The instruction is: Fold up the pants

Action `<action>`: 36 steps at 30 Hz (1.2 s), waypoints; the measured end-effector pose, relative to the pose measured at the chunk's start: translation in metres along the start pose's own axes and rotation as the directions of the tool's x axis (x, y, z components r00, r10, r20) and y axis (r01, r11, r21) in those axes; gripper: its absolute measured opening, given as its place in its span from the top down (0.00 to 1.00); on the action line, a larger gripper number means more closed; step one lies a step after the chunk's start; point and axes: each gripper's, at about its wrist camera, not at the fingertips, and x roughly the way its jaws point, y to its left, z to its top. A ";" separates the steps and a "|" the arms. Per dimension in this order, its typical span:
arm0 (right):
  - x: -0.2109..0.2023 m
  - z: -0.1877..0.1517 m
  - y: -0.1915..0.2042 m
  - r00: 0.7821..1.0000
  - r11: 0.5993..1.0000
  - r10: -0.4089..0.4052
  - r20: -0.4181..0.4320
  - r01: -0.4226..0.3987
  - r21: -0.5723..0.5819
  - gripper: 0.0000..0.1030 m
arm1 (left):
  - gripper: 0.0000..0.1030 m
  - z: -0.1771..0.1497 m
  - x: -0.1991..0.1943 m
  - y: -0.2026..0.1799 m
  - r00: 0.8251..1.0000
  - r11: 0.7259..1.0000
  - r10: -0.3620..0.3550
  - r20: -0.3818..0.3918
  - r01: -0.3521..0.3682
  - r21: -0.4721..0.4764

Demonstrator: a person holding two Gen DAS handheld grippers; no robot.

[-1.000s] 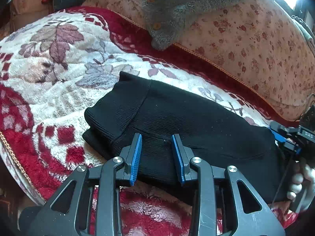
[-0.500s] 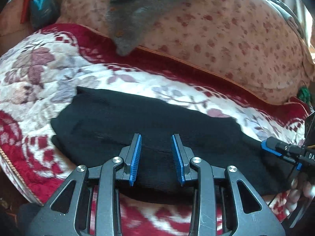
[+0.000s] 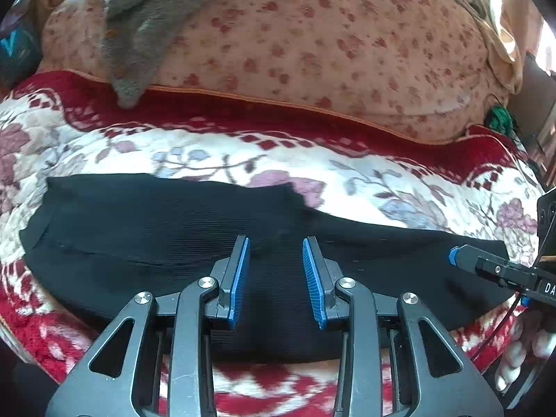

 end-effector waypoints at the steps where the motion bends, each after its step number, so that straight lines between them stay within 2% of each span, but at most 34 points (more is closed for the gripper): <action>1: -0.004 -0.001 -0.003 1.000 1.000 -0.007 0.004 0.007 0.003 0.59 | 0.70 0.001 0.001 -0.005 1.000 1.000 -0.006 -0.003 0.006 0.007; 5: -0.022 -0.009 -0.014 0.999 0.999 -0.029 0.019 0.029 0.027 0.59 | 0.70 0.002 0.006 -0.022 0.999 0.999 -0.028 -0.016 0.028 0.033; 9: -0.041 -0.017 -0.027 0.998 0.997 -0.049 0.040 0.047 0.056 0.56 | 0.55 0.002 0.011 -0.036 0.998 0.997 -0.058 -0.031 0.059 0.040; 15: -0.074 -0.035 -0.051 0.993 0.989 -0.097 0.063 0.089 0.115 0.56 | 0.54 0.005 0.020 -0.059 0.994 0.993 -0.093 -0.062 0.097 0.066; 20: -0.110 -0.059 -0.082 0.985 0.969 -0.159 0.072 0.141 0.205 0.54 | 0.54 0.008 0.028 -0.088 0.986 0.980 -0.146 -0.080 0.155 0.128; 28: -0.156 -0.091 -0.123 0.969 0.917 -0.221 0.113 0.167 0.361 0.52 | 0.54 0.016 0.036 -0.147 0.956 0.921 -0.262 -0.134 0.289 0.260; 34: -0.167 -0.100 -0.145 0.960 0.874 -0.242 0.139 0.154 0.460 0.51 | 0.54 0.021 0.049 -0.178 0.924 0.867 -0.329 -0.195 0.377 0.325; 36: -0.168 -0.098 -0.151 0.957 0.867 -0.237 0.168 0.131 0.481 0.51 | 0.54 0.024 0.057 -0.186 0.903 0.846 -0.359 -0.234 0.421 0.327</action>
